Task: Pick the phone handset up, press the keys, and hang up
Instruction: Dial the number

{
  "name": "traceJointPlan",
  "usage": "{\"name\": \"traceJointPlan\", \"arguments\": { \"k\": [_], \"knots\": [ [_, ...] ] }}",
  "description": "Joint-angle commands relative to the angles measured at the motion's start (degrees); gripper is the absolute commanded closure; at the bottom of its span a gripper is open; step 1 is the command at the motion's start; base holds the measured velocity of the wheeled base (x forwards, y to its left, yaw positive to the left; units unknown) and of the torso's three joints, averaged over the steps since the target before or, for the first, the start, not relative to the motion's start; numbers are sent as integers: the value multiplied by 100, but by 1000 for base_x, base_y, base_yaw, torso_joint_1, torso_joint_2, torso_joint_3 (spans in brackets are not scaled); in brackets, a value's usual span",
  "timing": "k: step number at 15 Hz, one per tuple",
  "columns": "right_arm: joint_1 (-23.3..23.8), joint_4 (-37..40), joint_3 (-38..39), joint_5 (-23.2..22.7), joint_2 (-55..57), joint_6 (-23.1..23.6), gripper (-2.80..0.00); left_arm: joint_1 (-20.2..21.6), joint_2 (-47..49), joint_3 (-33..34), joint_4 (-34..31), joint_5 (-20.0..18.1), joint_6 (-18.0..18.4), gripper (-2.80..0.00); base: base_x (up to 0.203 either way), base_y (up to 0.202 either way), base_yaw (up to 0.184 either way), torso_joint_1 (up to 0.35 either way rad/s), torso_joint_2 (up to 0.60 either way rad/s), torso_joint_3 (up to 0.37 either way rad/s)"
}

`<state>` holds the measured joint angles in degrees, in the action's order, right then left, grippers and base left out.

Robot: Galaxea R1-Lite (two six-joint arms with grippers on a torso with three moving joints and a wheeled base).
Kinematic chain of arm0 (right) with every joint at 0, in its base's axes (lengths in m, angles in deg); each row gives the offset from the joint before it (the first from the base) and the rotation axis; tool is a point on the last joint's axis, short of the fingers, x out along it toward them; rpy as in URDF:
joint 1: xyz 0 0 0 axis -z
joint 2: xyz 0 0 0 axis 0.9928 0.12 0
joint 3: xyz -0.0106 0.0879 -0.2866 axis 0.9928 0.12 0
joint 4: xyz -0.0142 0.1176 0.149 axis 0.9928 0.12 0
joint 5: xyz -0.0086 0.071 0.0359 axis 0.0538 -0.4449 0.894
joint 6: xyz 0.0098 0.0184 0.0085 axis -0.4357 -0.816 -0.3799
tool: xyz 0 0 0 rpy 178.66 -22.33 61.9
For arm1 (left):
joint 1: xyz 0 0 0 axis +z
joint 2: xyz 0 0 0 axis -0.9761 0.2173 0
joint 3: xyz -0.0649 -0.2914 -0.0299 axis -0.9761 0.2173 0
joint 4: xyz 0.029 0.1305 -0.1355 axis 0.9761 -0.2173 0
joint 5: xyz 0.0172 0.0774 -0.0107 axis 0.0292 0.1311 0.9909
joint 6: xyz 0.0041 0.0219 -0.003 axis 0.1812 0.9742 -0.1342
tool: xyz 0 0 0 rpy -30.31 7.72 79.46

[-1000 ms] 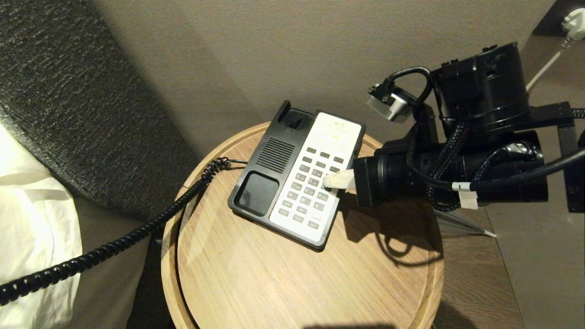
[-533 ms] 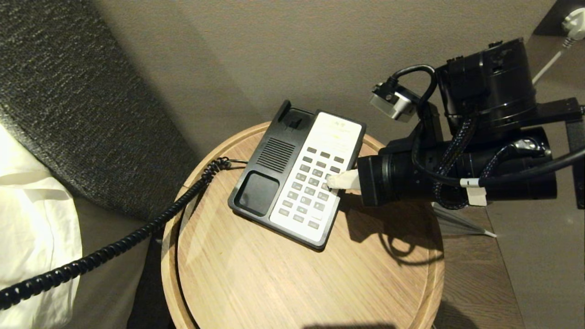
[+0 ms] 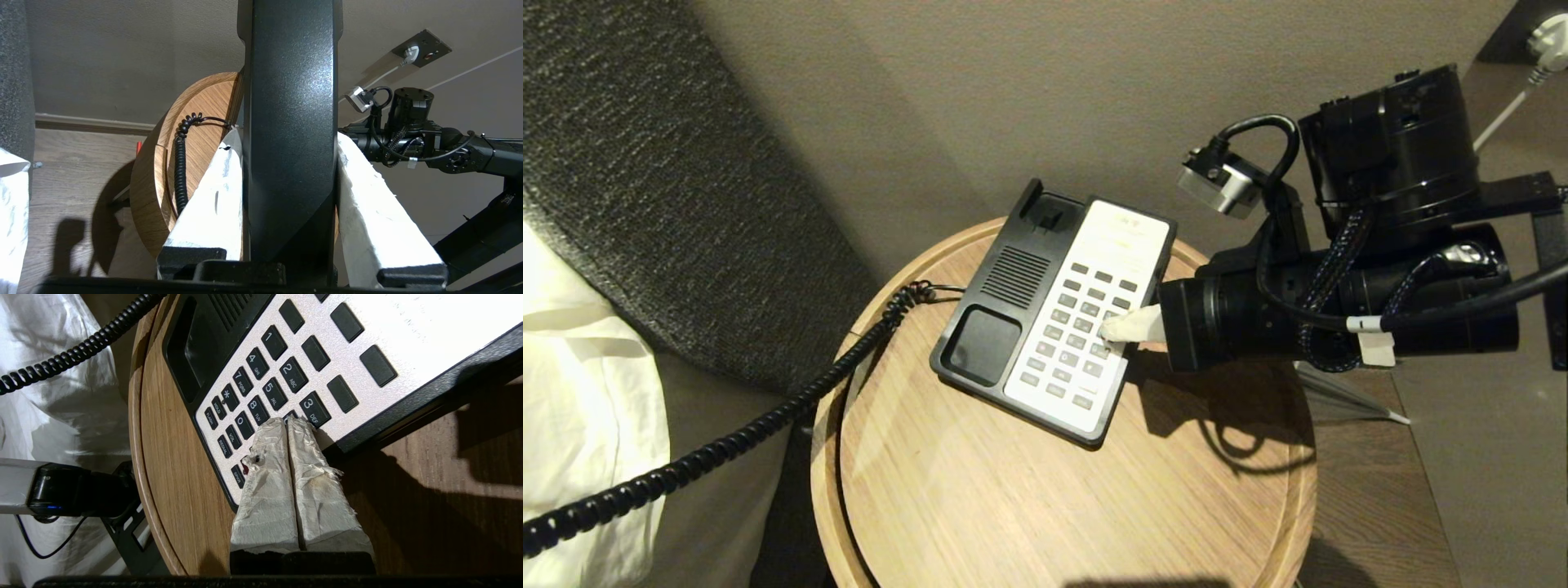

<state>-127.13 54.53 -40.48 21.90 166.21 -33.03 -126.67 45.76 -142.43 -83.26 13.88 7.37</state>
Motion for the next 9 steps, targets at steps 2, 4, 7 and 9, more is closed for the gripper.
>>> {"name": "traceJointPlan", "arguments": {
  "k": [2, 4, 7, 9],
  "knots": [
    [7, -4, 10, 38, 65, 19, 0, 1, 3, 2, -9, 21, -17, 0, 0, 0, 0, 0, 0, 0],
    [7, -7, -1, 42, 86, 33, 0, 1, -32, 2, -9, 21, -17, 0, 0, 0, 0, 0, 0, 0],
    [7, -13, 26, 39, 101, 46, 0, 1, -32, 2, -9, 21, -17, 0, 0, 0, 0, 0, 0, 0],
    [7, -9, 34, 47, 110, 48, 0, 1, -32, -3, -9, 21, -17, 0, 0, 0, 0, 0, 0, 0]
  ]
}}
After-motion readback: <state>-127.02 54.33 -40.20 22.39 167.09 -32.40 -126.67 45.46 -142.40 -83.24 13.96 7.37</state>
